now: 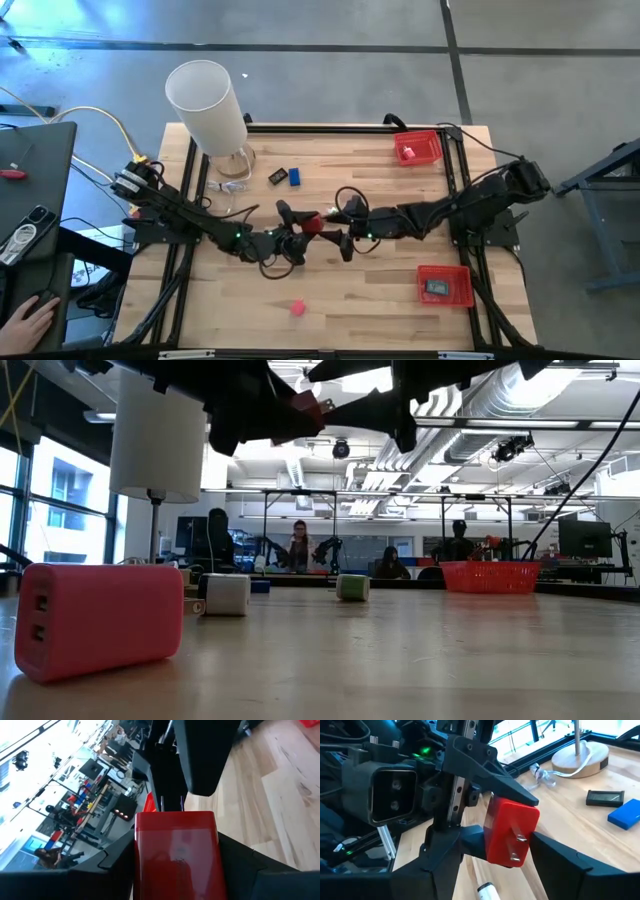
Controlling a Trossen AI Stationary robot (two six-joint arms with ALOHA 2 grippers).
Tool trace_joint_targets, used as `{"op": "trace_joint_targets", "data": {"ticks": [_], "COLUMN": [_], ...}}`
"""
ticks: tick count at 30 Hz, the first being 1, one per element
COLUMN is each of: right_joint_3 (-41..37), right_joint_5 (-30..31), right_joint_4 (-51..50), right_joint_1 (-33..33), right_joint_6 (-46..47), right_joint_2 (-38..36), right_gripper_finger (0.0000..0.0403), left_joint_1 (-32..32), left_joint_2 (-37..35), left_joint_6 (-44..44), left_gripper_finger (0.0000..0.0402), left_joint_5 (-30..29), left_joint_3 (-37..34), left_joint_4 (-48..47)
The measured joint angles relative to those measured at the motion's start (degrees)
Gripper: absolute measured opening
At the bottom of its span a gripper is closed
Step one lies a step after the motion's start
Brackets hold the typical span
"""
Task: Pick & Place Office items
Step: Put the red charger adapter into the top red basket
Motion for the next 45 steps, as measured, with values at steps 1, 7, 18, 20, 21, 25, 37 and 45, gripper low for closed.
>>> {"op": "trace_joint_targets", "data": {"ticks": [1, 7, 18, 20, 21, 25, 37, 45], "right_joint_3": [0.0, -0.02, -0.13, -0.13, -0.13, -0.04, 0.11, -0.02], "right_joint_5": [-0.3, -0.83, -3.11, -3.26, -3.29, -3.55, -3.44, -3.06], "right_joint_4": [0.15, 0.31, 0.41, 0.41, 0.43, 0.05, -1.14, -3.55], "right_joint_1": [-0.34, -1.84, -4.96, -5.13, -5.23, -5.54, -3.33, -1.58], "right_joint_6": [-0.13, -0.58, -0.57, -0.77, -0.83, -0.61, -1.31, -2.16], "right_joint_2": [0.0, -0.09, -0.09, -0.09, -0.09, -0.09, -0.09, -1.03], "right_gripper_finger": [0.0224, 0.0224, 0.0224, 0.0224, 0.0224, 0.0224, 0.0224, 0.0224], "left_joint_1": [0.07, 1.18, 3.37, 3.33, 3.33, 3.34, 1.24, 0.24], "left_joint_2": [0.0, 0.0, 0.0, 0.0, 0.0, 0.0, 0.02, 0.0], "left_joint_6": [0.0, 0.0, 1.66, 1.67, 1.68, 1.7, 1.03, 0.85], "left_gripper_finger": [0.0209, 0.021, 0.021, 0.021, 0.021, 0.021, 0.021, 0.021], "left_joint_5": [0.19, 0.1, 0.53, 0.56, 0.54, -0.81, -0.81, -1.78], "left_joint_3": [0.0, 0.0, -0.04, -0.04, -0.04, -0.04, 0.06, 0.26], "left_joint_4": [0.25, 0.94, 1.11, 1.14, 1.2, 1.21, 0.81, 1.03]}}
